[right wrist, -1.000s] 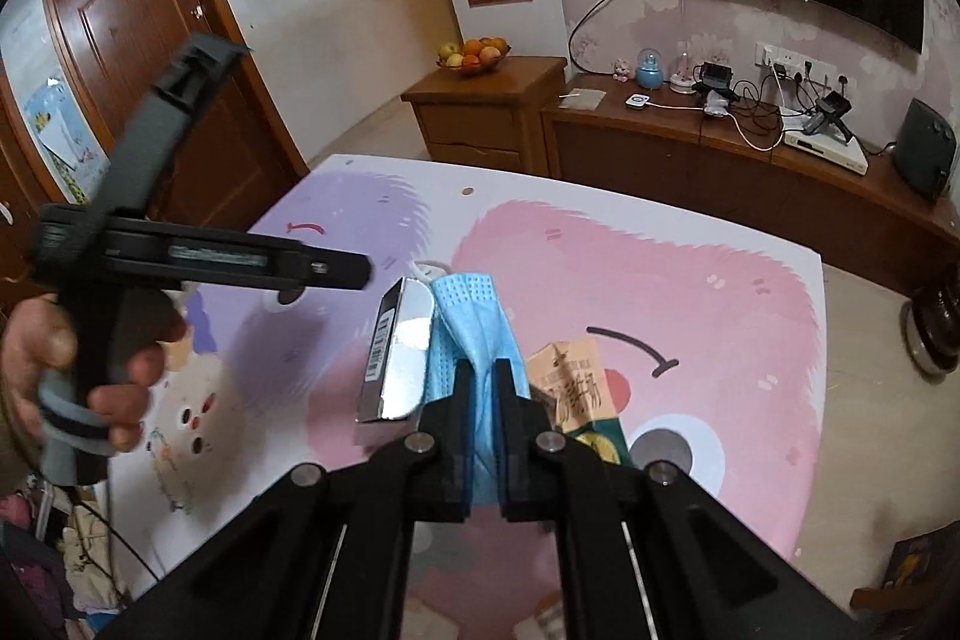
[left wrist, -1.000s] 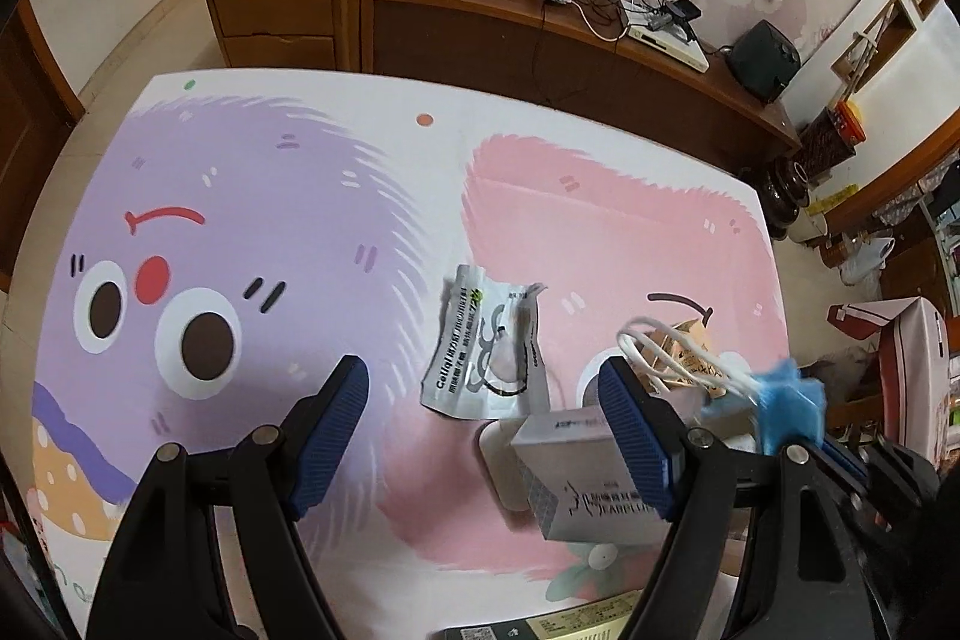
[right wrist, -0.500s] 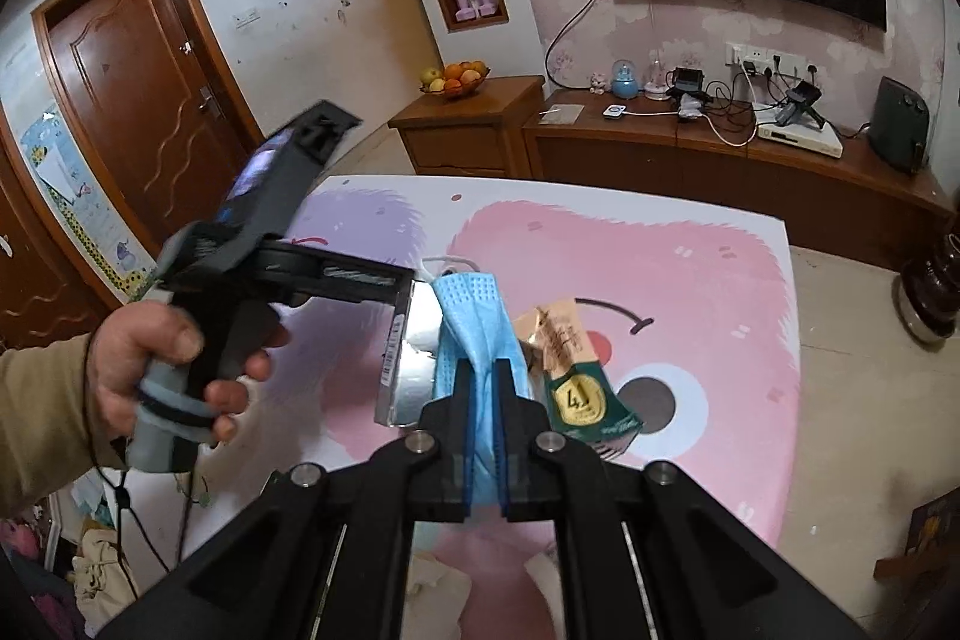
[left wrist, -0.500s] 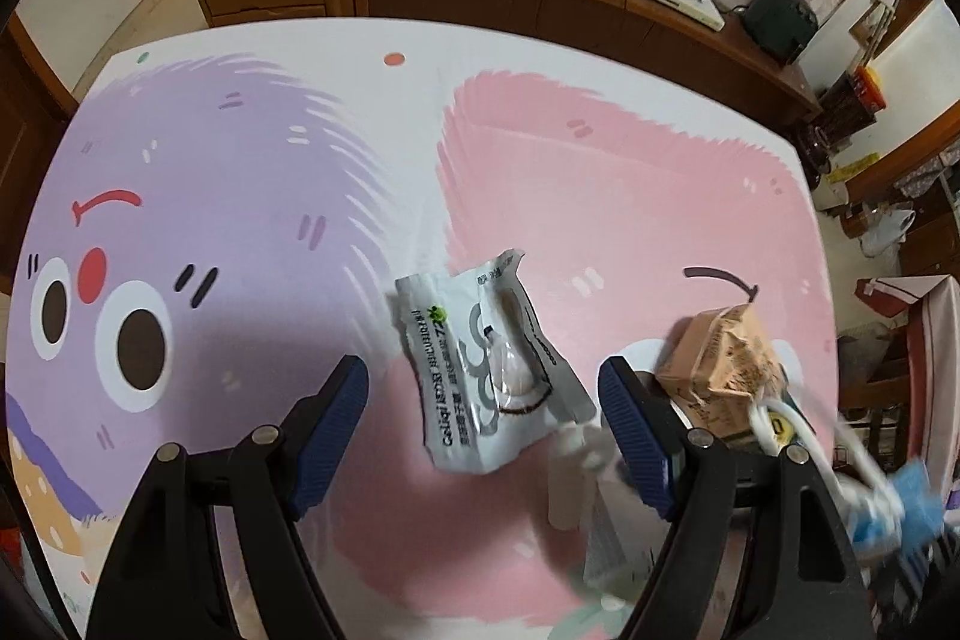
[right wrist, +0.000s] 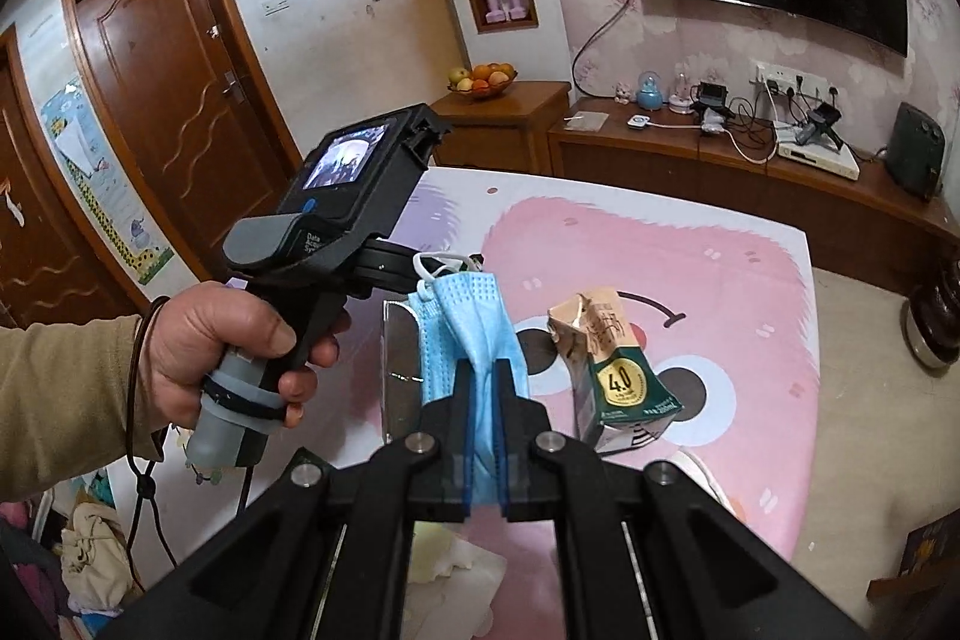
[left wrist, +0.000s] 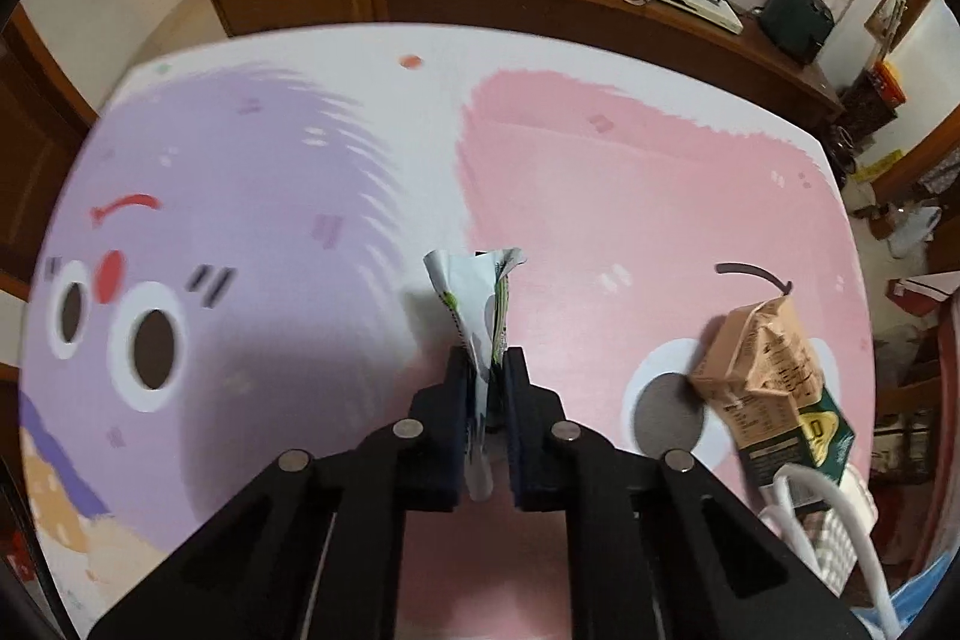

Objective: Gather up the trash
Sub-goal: 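Grasp the white-silver snack wrapper with the left gripper while the right gripper holds the mask, then carry the wrapper and blue mask with both grippers over the black bin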

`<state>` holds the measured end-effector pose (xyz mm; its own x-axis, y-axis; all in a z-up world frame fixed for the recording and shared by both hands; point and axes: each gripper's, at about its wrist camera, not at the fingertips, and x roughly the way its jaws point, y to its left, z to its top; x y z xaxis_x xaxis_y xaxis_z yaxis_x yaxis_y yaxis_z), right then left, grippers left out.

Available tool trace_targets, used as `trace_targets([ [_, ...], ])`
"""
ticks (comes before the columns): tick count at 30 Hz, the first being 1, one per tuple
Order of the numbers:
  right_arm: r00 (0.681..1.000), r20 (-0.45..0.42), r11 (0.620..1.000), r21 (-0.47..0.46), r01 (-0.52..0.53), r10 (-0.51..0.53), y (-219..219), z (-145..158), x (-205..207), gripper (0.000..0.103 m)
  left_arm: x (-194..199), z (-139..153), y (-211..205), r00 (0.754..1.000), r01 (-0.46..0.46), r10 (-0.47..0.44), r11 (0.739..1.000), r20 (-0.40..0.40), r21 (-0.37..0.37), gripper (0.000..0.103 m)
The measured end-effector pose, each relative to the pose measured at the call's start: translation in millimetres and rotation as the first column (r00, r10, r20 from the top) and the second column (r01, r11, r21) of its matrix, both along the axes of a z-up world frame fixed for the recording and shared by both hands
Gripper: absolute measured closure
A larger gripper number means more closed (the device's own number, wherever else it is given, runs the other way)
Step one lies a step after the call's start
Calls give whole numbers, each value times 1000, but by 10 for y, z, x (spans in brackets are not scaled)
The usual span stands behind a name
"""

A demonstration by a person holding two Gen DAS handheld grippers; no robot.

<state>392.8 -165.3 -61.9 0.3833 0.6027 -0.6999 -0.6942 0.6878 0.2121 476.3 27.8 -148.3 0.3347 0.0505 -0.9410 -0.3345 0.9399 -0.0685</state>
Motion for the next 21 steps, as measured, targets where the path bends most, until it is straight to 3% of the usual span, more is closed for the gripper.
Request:
trace_targets([
  [8, 993, 76, 995, -27, -91, 93, 277, 155, -320, 99, -584, 332, 301, 994, -89, 87, 996, 64, 17, 96],
  [16, 988, 57, 990, -19, -140, 141, 561, 266, -738, 98, -1365, 714, 546, 989, -104, 103, 995, 106, 3, 95],
  [21, 991, 34, 992, -18, -128, 129, 690, 300, -1083, 98, -2100, 923, 586, 990, -92, 95, 995, 105, -33, 95],
])
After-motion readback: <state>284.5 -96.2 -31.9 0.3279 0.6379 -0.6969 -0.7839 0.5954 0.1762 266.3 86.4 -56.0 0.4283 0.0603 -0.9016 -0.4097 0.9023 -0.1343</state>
